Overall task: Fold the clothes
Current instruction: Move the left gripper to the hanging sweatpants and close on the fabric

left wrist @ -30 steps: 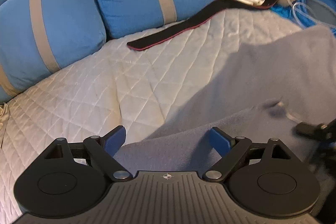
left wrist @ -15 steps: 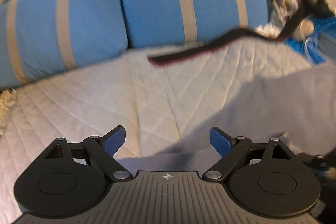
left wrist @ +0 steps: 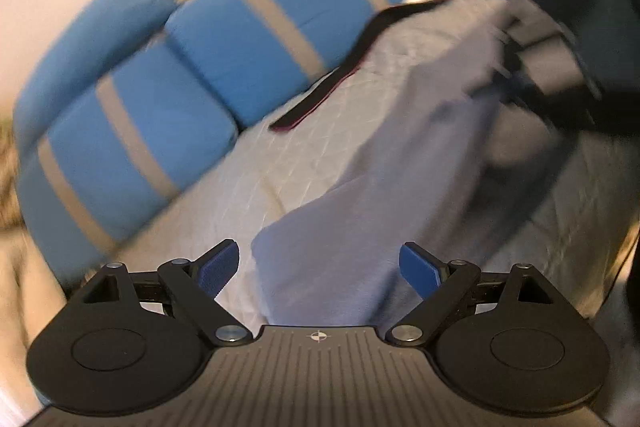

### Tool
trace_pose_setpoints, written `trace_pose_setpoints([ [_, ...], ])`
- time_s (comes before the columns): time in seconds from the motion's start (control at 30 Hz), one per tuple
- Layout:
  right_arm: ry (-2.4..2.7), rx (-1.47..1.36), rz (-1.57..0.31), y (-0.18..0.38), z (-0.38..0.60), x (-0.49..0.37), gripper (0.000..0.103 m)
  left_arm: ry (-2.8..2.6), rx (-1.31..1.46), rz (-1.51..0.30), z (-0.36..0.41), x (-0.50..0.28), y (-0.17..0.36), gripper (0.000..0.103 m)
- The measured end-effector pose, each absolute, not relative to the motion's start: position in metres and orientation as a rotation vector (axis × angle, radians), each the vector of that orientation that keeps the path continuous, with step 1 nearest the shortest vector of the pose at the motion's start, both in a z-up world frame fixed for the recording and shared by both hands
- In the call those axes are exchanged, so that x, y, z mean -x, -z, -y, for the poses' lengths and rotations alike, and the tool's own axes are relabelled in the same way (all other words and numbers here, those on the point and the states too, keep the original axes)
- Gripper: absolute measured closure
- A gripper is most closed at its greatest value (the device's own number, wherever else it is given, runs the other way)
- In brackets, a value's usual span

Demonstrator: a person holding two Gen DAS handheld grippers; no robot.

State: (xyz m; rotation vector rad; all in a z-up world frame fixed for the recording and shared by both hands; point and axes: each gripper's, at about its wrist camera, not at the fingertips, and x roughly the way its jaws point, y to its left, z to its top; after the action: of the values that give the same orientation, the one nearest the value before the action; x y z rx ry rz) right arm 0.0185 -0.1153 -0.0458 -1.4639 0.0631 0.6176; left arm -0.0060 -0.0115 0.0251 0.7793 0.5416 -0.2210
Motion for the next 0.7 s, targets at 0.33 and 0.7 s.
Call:
trace_pose_setpoints([
  [0.33, -0.596, 1.469, -0.032, 0.031, 0.122, -0.026, 0.098, 0.019, -1.145, -0.495, 0.038, -0.001, 0.045, 0.014],
  [0.7, -0.542, 1.497, -0.08, 0.041, 0.153, -0.048, 0.099, -0.028, -1.237, -0.552, 0.026, 0.005, 0.046, 0.015],
])
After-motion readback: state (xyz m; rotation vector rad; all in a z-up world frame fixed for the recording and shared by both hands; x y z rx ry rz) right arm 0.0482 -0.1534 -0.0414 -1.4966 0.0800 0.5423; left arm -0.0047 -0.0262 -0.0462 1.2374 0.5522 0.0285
